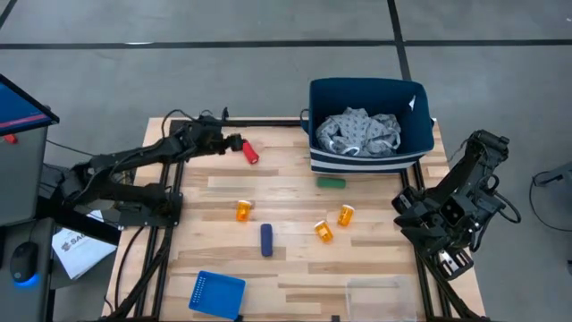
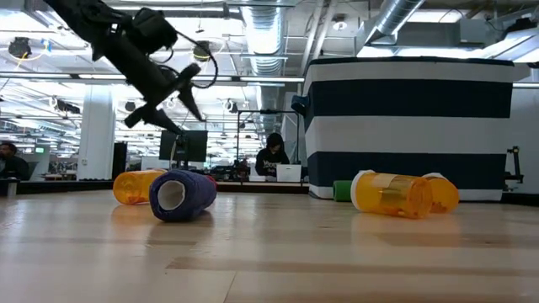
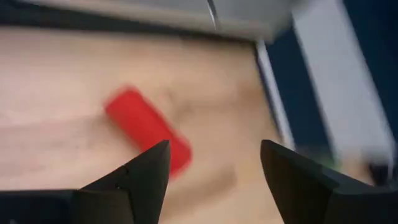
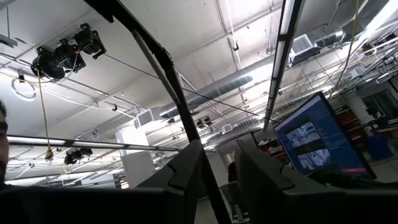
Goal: Pick & place medical supplies in basket/bin
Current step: Put the left orange pill bottle into the blue basket
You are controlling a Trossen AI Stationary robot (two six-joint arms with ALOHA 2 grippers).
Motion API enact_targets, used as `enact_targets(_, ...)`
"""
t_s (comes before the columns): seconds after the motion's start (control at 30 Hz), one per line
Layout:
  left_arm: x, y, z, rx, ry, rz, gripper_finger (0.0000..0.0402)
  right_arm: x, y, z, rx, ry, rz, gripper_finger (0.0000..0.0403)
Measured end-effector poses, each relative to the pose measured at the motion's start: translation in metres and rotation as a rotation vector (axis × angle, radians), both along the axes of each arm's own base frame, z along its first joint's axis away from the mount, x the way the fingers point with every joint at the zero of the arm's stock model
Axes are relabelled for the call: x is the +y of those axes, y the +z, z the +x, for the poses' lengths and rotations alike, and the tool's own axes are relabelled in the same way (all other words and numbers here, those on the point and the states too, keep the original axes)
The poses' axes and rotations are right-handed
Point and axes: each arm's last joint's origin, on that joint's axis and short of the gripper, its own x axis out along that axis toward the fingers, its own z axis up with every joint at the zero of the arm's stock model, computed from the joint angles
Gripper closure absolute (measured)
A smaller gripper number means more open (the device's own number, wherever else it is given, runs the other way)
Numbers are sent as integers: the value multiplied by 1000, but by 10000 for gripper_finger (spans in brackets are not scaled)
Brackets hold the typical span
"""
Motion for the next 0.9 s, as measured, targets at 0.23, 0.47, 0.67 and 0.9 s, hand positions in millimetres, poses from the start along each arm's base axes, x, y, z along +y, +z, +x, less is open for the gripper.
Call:
enact_targets(0.23,-38,-8,3,25,-768,-87,194,0,0,0,2,10,13,308)
enact_targets(0.47,-95,-18,7,177,-1061,-188,207,1,0,-1,1,25,34,308)
enact_targets(0.67,-122,-24,9,321,-796,-317,191,1,0,-1,1,25,34,308)
enact_targets(0.9,-124,-28,12,351,-508,-342,167,1,0,-1,1,25,34,308)
